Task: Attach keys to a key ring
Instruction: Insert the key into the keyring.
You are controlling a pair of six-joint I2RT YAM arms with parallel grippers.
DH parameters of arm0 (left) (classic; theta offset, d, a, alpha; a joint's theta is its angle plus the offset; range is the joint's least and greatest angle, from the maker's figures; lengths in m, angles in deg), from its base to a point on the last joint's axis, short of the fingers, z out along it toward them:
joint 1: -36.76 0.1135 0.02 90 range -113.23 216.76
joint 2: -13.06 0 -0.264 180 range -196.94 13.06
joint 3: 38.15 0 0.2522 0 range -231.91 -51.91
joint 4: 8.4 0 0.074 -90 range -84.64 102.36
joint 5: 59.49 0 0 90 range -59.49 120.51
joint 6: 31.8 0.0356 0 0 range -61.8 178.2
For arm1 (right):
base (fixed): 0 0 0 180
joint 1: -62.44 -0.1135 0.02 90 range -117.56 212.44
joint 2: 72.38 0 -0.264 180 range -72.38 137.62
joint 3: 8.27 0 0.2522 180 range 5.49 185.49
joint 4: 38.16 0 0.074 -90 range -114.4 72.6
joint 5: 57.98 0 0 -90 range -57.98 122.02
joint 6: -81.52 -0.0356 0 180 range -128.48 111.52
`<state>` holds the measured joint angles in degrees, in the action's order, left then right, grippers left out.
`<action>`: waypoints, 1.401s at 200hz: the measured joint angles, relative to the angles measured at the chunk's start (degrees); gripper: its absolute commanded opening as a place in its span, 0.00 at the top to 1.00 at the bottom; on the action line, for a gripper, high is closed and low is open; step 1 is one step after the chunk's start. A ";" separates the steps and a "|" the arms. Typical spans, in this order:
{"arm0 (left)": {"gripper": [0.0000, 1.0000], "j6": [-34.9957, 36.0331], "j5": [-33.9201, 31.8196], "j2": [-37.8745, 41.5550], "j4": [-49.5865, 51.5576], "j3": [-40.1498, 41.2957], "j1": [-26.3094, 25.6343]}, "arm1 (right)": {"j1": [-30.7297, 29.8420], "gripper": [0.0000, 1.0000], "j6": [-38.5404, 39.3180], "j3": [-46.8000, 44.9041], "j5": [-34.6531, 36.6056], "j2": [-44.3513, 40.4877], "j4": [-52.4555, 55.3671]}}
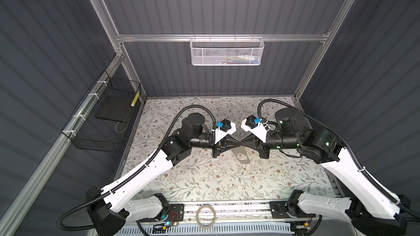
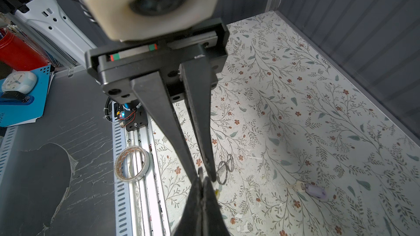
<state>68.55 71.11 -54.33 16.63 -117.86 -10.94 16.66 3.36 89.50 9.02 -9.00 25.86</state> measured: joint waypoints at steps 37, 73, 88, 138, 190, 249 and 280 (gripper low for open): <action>1.00 -0.15 -0.17 0.22 0.09 0.00 0.00 | 0.00 1.00 0.22 0.00 -0.09 0.00 -0.02; 1.00 -0.52 -0.22 0.22 0.24 0.00 0.02 | 0.00 1.00 0.15 -0.26 0.00 -0.04 -0.22; 1.00 -1.29 -0.68 0.28 -1.07 0.44 0.04 | 0.00 0.90 -0.48 -0.83 0.79 -0.50 -1.16; 1.00 -5.77 -2.01 2.73 -12.98 7.43 0.00 | -0.02 0.72 -5.49 -7.23 8.04 -5.92 -6.97; 1.00 -11.76 -2.05 2.91 -24.72 11.39 0.00 | 0.00 0.71 -10.10 -13.40 10.40 -12.72 -11.61; 1.00 -15.41 -2.05 2.89 -31.30 11.43 0.00 | 0.00 0.69 -13.35 -18.03 7.78 -12.28 -17.07; 1.00 -16.50 -2.05 2.73 -32.81 11.45 0.00 | 0.00 0.73 -14.16 -18.49 7.69 -11.93 -19.85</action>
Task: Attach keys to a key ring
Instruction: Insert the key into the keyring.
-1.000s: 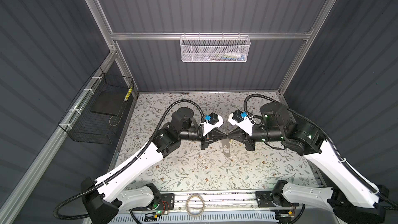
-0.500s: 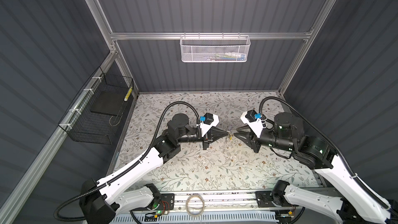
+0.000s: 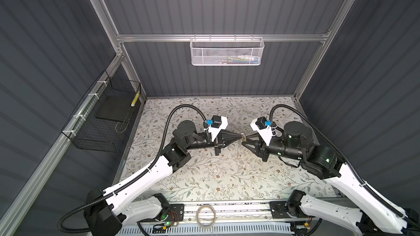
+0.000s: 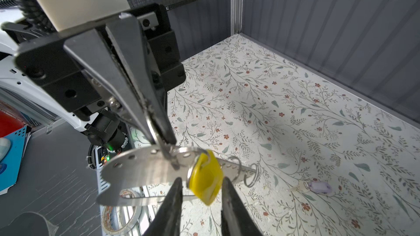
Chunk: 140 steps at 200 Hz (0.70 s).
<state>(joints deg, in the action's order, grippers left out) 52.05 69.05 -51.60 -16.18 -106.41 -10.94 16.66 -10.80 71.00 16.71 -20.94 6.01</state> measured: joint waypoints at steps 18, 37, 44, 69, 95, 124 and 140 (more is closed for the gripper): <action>1.00 -0.52 0.00 -0.11 -0.83 0.11 0.00 | 0.00 0.78 -0.33 0.00 -0.11 -0.07 -1.44; 1.00 -0.79 0.00 -0.11 -1.33 0.46 0.00 | 0.00 0.87 -0.57 0.00 -0.42 -0.07 -2.75; 1.00 -0.92 0.00 -0.11 -1.55 0.68 0.00 | 0.00 0.91 -0.52 0.00 -0.63 -0.04 -3.08; 1.00 -1.40 -0.02 -0.11 -2.05 1.11 0.00 | 0.00 1.00 -0.39 0.00 -1.55 0.17 -3.41; 1.00 -1.66 0.04 -0.11 -2.54 1.64 0.00 | 0.00 1.00 -0.44 0.00 -3.15 0.61 -3.30; 1.00 -1.73 0.07 -0.11 -2.89 1.75 0.00 | 0.02 1.00 -0.35 0.09 -4.15 0.66 -2.80; 1.00 -1.88 0.11 -0.11 -2.99 1.77 0.00 | 0.00 1.00 -0.20 0.20 -4.46 0.66 -2.49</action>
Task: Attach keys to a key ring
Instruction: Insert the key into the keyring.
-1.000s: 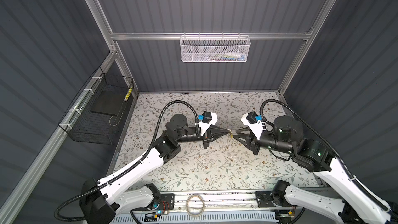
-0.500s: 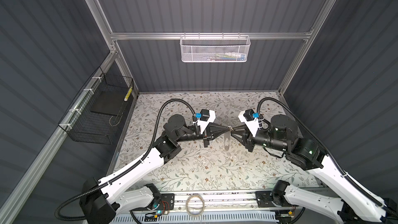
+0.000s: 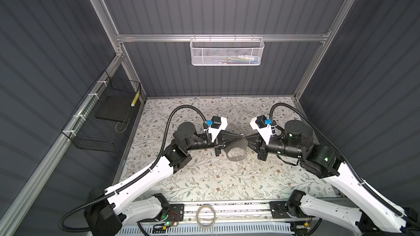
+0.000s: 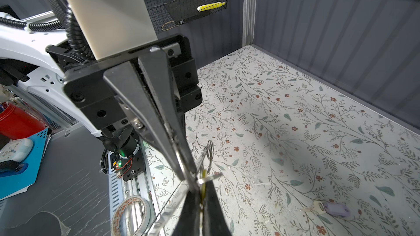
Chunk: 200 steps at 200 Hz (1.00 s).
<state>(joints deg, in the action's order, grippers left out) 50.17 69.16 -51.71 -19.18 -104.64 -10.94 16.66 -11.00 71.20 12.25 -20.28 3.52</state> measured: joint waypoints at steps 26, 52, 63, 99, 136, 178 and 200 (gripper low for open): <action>1.00 -0.13 -0.02 0.02 -0.90 0.59 0.00 | -0.09 1.00 0.31 0.74 -0.17 0.35 1.18; 1.00 -0.15 -0.02 0.07 -1.62 1.38 0.00 | -0.48 1.00 0.92 1.38 0.11 0.98 2.51; 1.00 -0.17 -0.07 0.07 -1.90 1.81 0.00 | -0.74 1.00 1.22 1.57 0.37 1.31 3.13; 1.00 -0.15 -0.76 -0.04 -2.71 3.02 0.00 | -2.14 1.00 2.12 1.84 0.94 2.43 4.98; 1.00 -0.20 -1.22 -0.52 -4.85 4.42 -0.26 | -2.82 1.00 2.86 1.84 1.33 1.92 6.73; 1.00 -0.70 -1.20 -0.76 -6.32 4.66 -0.37 | -3.37 1.00 3.67 1.84 2.56 0.24 7.63; 1.00 -0.85 -1.18 -1.18 -6.43 4.70 -0.46 | -3.63 1.00 4.11 1.84 4.57 -1.14 7.58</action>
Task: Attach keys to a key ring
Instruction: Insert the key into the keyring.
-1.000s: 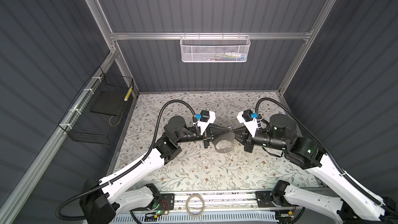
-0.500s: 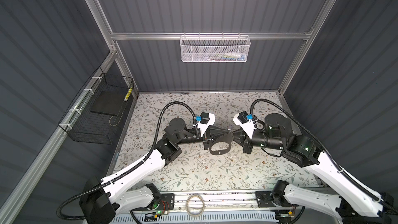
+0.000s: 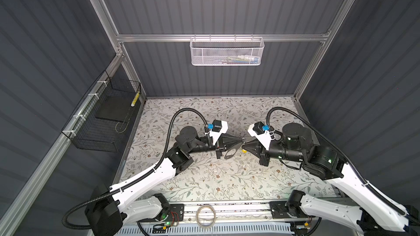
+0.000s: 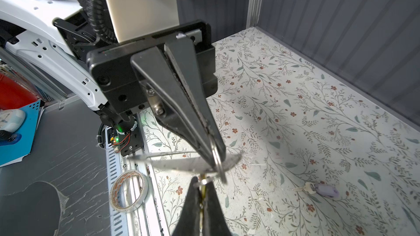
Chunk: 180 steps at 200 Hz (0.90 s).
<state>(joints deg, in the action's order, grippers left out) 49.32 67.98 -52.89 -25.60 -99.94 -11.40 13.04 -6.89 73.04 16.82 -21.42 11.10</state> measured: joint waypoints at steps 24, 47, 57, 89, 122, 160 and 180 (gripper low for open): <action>1.00 -0.39 -0.24 -0.20 -0.20 0.09 -0.07 | -0.04 1.00 0.22 -0.02 1.92 -1.99 0.07; 1.00 -0.61 -0.31 -0.61 -0.15 0.63 -0.26 | -0.31 1.00 0.59 0.22 2.91 -3.26 -0.33; 1.00 -0.63 -0.37 -0.85 -0.11 0.66 -0.46 | -0.31 1.00 0.74 0.31 3.23 -3.15 -0.31; 1.00 -0.83 -0.48 -1.18 0.24 0.66 -0.44 | -0.55 1.00 1.03 0.46 5.18 -2.82 -0.20; 0.77 -0.68 -1.68 -1.14 0.57 0.63 -0.46 | -0.63 1.00 1.05 0.85 7.61 -2.80 0.11; 0.64 -1.25 -5.66 -0.59 4.66 1.03 -0.11 | -0.63 1.00 1.33 2.95 9.57 -2.84 0.09; 0.60 -1.25 -7.80 1.03 5.77 2.08 -0.11 | -0.63 1.00 1.81 3.48 9.68 -2.91 0.04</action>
<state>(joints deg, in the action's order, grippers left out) 48.07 60.18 -51.86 -19.83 -97.86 -11.51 12.40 -5.08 76.51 26.50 -24.32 11.15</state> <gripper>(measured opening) 0.381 0.049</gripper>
